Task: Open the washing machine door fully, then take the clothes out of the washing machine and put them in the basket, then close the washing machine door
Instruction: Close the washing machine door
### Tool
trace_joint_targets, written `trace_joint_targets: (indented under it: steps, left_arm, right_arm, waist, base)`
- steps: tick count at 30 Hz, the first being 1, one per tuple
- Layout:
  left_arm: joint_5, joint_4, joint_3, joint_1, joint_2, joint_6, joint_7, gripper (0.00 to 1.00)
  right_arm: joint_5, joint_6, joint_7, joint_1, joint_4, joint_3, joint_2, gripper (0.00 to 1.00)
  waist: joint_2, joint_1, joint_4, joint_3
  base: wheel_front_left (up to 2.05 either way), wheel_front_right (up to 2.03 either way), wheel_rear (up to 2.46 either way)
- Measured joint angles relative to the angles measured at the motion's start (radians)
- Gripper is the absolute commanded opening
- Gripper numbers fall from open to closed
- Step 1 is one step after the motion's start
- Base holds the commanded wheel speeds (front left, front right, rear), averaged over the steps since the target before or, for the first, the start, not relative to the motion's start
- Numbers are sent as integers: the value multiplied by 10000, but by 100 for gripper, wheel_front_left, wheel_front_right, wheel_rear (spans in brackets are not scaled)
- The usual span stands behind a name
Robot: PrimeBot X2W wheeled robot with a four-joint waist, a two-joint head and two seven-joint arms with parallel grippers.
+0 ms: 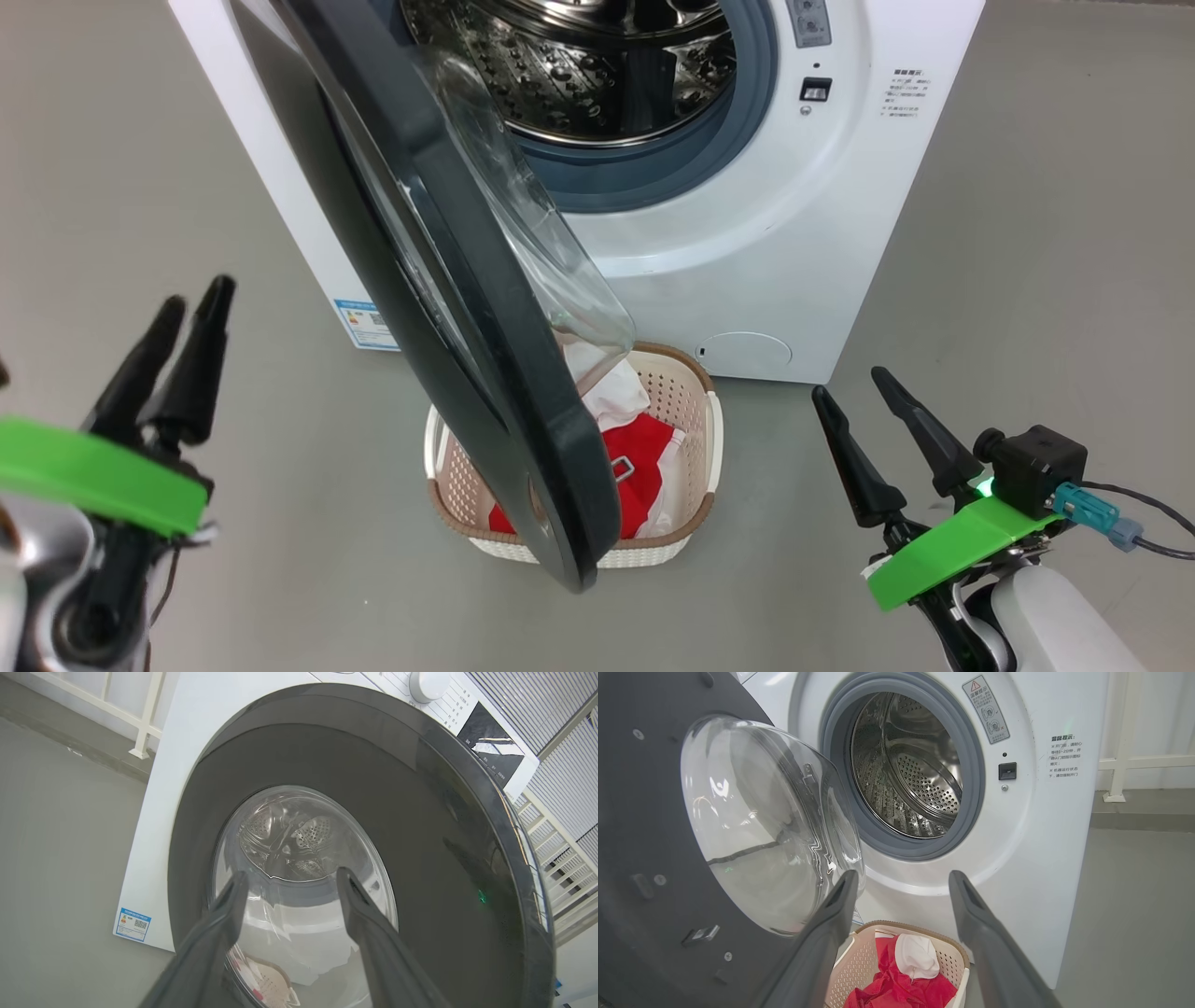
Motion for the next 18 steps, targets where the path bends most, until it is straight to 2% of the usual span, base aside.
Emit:
trace_joint_targets:
  steps: [6,9,12,18]
  left_arm:
    - [1463,-163,-69,988,2,-113,-1643,100]
    - [2677,-242,-284,1492,105,-113,-2493,100]
    - [3367,-270,-533,1926,44,-96,-3126,100]
    - [3914,-58,-677,2361,-125,81,-3933,100]
  right_arm:
    - [0,0,0,0,-15,4,-48,100]
    - [0,0,0,1,-15,12,-59,100]
    - [0,0,0,6,-13,12,-77,100]
    - [0,0,0,8,-10,36,-144,100]
  waist:
    - [0,0,9,-15]
    - [0,0,24,-57]
    - [0,0,67,-95]
    - [0,0,176,-129]
  base:
    - [0,0,0]
    - [0,0,0]
    - [0,0,0]
    - [0,0,0]
